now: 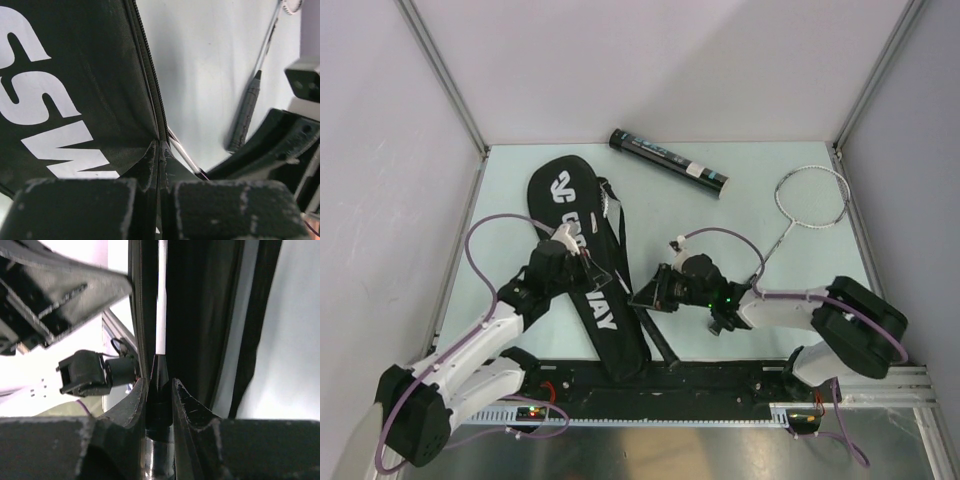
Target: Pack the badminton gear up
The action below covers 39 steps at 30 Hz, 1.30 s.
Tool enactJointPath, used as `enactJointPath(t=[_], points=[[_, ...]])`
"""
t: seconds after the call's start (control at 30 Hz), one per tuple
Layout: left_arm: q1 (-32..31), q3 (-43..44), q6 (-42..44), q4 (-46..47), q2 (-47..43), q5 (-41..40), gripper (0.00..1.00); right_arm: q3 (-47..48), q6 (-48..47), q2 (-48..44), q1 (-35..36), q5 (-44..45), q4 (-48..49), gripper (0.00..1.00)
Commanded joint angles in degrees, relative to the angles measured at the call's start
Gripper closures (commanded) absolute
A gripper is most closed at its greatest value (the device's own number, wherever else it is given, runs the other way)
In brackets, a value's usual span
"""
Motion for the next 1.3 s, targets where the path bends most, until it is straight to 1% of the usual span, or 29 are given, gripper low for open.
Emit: enactJointPath(t=[0.0, 0.23, 0.4, 0.5, 0.7, 0.87, 0.9, 1.0, 1.03, 1.17, 1.27], points=[[-0.55, -1.26, -4.55, 4.46, -3.34, 3.92, 1.00, 5.41, -3.17, 5.07, -0.22, 4.38, 11.98, 1.00], [-0.56, -3.05, -5.98, 4.58, -4.31, 2.27, 1.00, 7.56, -6.88, 10.07, -0.39, 6.83, 14.73, 1.00], [-0.55, -3.41, -8.32, 4.54, -4.90, 2.84, 1.00, 9.49, -11.01, 13.11, -0.22, 9.46, 16.01, 1.00], [-0.60, -3.99, -10.43, 4.56, -6.16, 3.30, 1.00, 10.27, -11.60, 14.92, -0.06, 11.66, 17.29, 1.00], [-0.55, -6.25, -13.68, 4.61, -9.87, 2.67, 1.00, 11.63, -12.62, 18.04, 1.69, 16.24, 19.92, 1.00], [-0.55, -7.40, -13.02, 4.55, -10.31, 1.22, 0.99, 13.77, -14.97, 20.71, 4.00, 19.84, 19.16, 1.00], [-0.55, -7.23, -12.39, 4.27, -9.73, 0.70, 0.95, 14.03, -15.22, 21.10, 4.38, 20.13, 19.13, 1.00], [-0.55, -5.99, -10.12, 2.89, -7.79, -1.47, 0.70, 14.37, -15.81, 21.93, 5.43, 21.04, 19.30, 1.00], [-0.55, -5.03, -9.01, 1.95, -6.80, -2.89, 0.64, 14.46, -15.95, 22.15, 5.71, 21.34, 19.15, 1.00], [-0.55, -0.82, -5.28, -1.18, -3.70, -7.77, 0.50, 14.62, -16.37, 22.13, 6.68, 22.28, 18.60, 1.00], [-0.55, 2.33, -2.92, -3.06, -1.17, -10.88, 0.44, 14.90, -17.09, 21.85, 7.35, 23.07, 17.58, 1.00]])
